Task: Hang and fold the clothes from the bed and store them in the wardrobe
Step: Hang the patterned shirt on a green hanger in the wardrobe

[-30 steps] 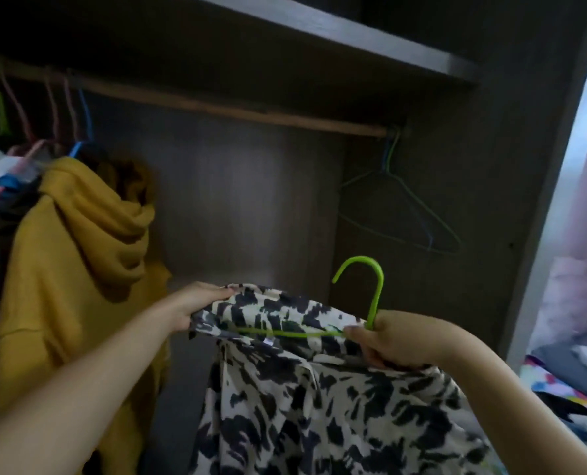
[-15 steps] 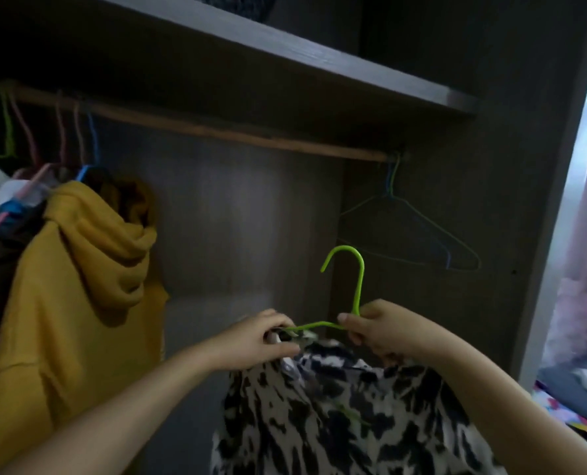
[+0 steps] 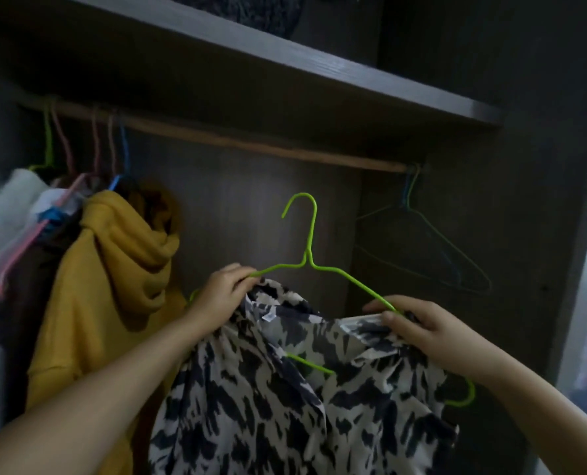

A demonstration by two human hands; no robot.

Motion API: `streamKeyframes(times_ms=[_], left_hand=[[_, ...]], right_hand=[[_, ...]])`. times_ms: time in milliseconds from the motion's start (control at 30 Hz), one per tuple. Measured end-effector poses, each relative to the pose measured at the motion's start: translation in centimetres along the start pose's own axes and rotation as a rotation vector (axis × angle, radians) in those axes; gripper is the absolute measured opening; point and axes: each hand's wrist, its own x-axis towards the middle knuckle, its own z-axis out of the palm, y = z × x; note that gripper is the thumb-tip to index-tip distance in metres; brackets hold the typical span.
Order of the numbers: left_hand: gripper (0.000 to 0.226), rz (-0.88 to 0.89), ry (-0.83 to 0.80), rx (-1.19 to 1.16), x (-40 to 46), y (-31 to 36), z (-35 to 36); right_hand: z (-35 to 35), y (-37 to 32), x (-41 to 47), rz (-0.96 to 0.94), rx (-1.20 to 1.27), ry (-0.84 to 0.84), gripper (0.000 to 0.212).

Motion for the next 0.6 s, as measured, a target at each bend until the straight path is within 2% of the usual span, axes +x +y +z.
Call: streamKeyframes(times_ms=[133,200,267,333,433,533,600], left_hand=[[0.046,-0.230,0.093,0.084,3.3,0.0,-0.8],[0.057,-0.338,0.055,0.005,4.3,0.6,-1.2],[0.059,-0.373,-0.006,-0.052,4.0,1.4,-1.3],[0.060,-0.420,-0.064,-0.147,3.1,2.2,-0.9],[0.063,-0.450,-0.063,-0.276,1.4,1.9,-0.9],[0.051,-0.481,0.083,-0.501,0.3,1.3,-2.9],[0.043,-0.487,0.175,-0.569,-0.6,0.8,-4.7]], right_hand=[[-0.6,-3.7,4.0,-0.048,-0.021,0.157,0.021],[-0.8,-6.2,7.1,-0.064,-0.030,0.243,0.020],[-0.7,-9.0,10.8,-0.119,-0.032,0.339,0.016],[-0.2,-11.6,14.1,-0.193,-0.047,0.386,0.030],[1.9,-15.2,18.5,-0.265,-0.050,0.348,0.044],[5.4,-17.4,21.5,-0.243,0.011,0.276,0.044],[8.2,-18.0,22.5,-0.214,0.070,0.224,0.046]])
